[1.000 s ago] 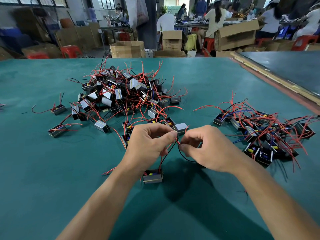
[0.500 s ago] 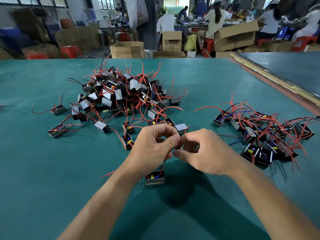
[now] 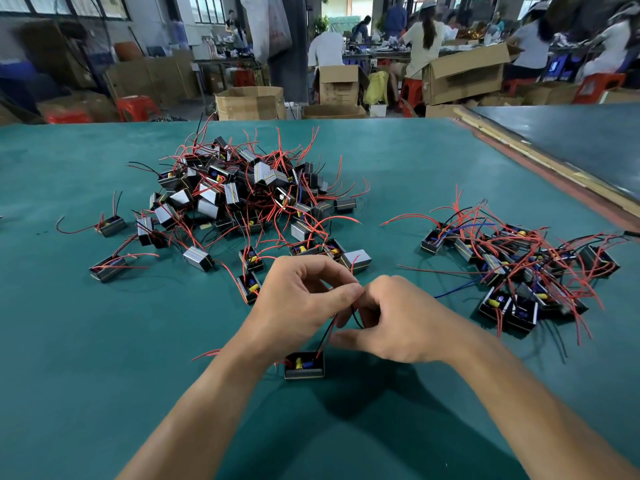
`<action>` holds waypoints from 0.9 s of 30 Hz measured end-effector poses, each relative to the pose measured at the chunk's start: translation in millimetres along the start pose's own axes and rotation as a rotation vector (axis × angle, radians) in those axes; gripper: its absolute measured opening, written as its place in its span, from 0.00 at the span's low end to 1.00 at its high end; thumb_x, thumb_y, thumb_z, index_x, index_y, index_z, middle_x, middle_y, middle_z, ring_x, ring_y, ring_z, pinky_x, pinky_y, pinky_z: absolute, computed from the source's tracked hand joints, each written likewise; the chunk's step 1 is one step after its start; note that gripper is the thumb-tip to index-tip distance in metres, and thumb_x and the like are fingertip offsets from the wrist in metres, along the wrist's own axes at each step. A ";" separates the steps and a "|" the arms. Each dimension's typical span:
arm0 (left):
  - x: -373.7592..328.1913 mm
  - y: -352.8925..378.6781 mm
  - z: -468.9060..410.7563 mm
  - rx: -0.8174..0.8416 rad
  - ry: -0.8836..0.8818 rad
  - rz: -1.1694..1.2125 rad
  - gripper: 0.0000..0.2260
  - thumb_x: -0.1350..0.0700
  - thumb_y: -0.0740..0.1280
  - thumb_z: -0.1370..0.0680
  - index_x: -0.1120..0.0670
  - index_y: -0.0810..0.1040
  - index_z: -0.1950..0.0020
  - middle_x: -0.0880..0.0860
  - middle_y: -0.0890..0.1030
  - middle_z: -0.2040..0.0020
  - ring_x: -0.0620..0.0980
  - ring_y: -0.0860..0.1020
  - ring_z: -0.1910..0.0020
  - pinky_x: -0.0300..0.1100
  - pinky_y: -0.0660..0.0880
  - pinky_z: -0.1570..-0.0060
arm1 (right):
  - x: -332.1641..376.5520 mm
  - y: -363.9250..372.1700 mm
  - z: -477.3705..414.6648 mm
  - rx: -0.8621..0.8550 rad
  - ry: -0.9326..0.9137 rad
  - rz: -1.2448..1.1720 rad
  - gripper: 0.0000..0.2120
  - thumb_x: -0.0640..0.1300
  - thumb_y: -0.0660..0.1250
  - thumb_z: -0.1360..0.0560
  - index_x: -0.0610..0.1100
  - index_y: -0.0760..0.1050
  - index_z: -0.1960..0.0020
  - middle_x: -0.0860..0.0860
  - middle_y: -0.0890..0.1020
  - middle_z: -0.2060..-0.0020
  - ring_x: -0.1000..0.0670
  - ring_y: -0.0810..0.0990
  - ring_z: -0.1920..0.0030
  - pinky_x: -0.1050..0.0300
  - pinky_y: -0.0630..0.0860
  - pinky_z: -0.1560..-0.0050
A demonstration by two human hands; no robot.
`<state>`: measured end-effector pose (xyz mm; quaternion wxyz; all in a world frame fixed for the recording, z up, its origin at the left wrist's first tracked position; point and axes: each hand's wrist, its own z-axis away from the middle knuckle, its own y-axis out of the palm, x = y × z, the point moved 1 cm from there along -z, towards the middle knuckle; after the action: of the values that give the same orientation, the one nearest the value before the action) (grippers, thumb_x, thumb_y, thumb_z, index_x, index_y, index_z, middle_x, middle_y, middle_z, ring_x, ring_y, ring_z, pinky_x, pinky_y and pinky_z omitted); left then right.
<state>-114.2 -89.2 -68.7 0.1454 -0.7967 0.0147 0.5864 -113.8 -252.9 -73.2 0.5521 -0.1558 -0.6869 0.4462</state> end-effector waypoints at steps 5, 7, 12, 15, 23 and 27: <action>1.8 -1.3 -1.1 -0.019 -0.026 -0.039 0.06 0.64 0.74 0.27 0.56 0.82 0.63 0.48 0.80 0.71 0.43 0.73 0.74 0.36 0.69 0.72 | -1.0 2.2 0.5 0.038 -0.004 0.002 0.16 0.65 0.74 0.36 0.54 0.79 0.59 0.57 0.71 0.79 0.56 0.68 0.77 0.66 0.64 0.76; 1.5 -0.5 -1.1 -0.025 -0.030 -0.051 0.07 0.63 0.74 0.27 0.54 0.81 0.64 0.46 0.79 0.71 0.45 0.72 0.74 0.38 0.69 0.72 | -0.9 2.1 1.0 0.047 -0.008 0.011 0.13 0.62 0.75 0.35 0.54 0.79 0.61 0.56 0.72 0.78 0.56 0.69 0.77 0.66 0.64 0.76; -1.9 -7.2 -5.3 -0.203 -0.071 0.029 0.07 0.55 0.74 0.30 0.52 0.80 0.67 0.49 0.76 0.74 0.45 0.71 0.76 0.37 0.69 0.73 | -5.8 -6.2 0.9 0.003 -0.051 0.035 0.10 0.51 0.69 0.24 0.48 0.78 0.62 0.53 0.74 0.75 0.55 0.67 0.74 0.64 0.63 0.73; 5.3 -22.6 -10.7 -0.437 -0.103 0.009 0.10 0.59 0.73 0.27 0.52 0.80 0.67 0.48 0.77 0.73 0.44 0.72 0.76 0.36 0.69 0.73 | -15.5 -20.2 -1.7 -0.218 0.000 0.072 0.16 0.50 0.69 0.23 0.51 0.73 0.68 0.53 0.70 0.77 0.53 0.63 0.74 0.61 0.61 0.72; 26.1 -41.6 -16.2 -0.585 -0.259 -0.377 0.08 0.54 0.71 0.28 0.49 0.76 0.51 0.45 0.80 0.58 0.48 0.78 0.58 0.44 0.74 0.59 | -51.3 -64.6 3.8 -1.089 0.328 0.025 0.13 0.47 0.67 0.22 0.38 0.81 0.59 0.42 0.77 0.73 0.38 0.75 0.67 0.49 0.70 0.65; 32.3 -38.1 -12.2 -0.408 -0.340 -0.717 0.22 0.52 0.70 0.27 0.51 0.71 0.34 0.52 0.73 0.39 0.56 0.66 0.36 0.46 0.64 0.37 | -58.2 -78.5 12.2 -1.280 0.413 -0.157 0.15 0.38 0.61 0.23 0.39 0.81 0.41 0.43 0.86 0.52 0.38 0.83 0.51 0.45 0.78 0.48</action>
<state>-85.4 -51.0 -87.6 0.1797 -0.6560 -0.4028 0.6125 -83.0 -342.9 -47.6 0.5018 -0.4837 -0.7054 -0.1288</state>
